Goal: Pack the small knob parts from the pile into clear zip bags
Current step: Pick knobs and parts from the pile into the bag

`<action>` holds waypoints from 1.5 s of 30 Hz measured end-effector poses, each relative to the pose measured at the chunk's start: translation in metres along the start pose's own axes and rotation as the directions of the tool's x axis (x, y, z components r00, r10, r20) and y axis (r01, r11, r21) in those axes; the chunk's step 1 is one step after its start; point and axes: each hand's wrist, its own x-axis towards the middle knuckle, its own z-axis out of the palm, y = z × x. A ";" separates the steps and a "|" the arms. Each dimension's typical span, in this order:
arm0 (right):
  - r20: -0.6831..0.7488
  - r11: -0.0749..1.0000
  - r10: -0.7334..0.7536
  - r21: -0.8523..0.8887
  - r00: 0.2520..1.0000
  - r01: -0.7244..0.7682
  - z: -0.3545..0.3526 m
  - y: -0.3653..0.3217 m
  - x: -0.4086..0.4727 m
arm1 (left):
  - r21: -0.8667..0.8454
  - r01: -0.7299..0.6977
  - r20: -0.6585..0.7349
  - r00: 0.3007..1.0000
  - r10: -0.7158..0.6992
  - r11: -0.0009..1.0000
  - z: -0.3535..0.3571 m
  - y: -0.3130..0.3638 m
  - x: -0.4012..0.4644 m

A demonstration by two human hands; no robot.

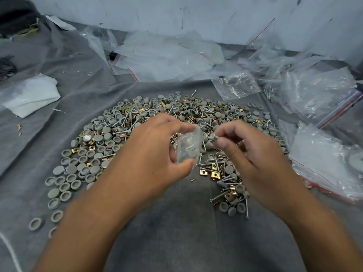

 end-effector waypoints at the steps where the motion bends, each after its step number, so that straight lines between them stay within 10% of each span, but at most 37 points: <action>1: -0.059 0.997 -0.076 0.007 0.995 0.077 -0.001 -0.007 0.001 | 0.005 0.000 0.005 1.000 0.000 1.000 0.001 0.001 0.001; 9: -0.078 0.944 -0.251 -0.238 0.965 0.227 0.007 -0.013 0.000 | 0.028 -0.028 0.024 0.999 0.028 0.999 0.007 0.001 0.002; 14: -0.142 0.990 -0.131 -0.064 0.981 0.123 -0.004 -0.011 0.003 | 0.038 -0.021 0.009 1.000 0.021 0.999 0.006 -0.001 0.002; 17: 0.185 0.989 0.034 -0.151 0.982 -0.006 -0.017 0.004 0.002 | 0.043 -0.009 0.000 1.000 0.009 0.999 0.005 -0.002 0.001; 22: 0.579 0.940 0.288 -0.324 0.763 -0.110 -0.007 0.013 -0.005 | 0.046 -0.003 0.002 1.000 0.003 0.999 0.005 -0.001 0.001; 45: 0.520 0.938 0.338 -0.122 0.784 -0.324 -0.011 0.024 0.000 | 0.060 -0.024 -0.006 1.000 0.024 0.998 0.003 -0.003 0.001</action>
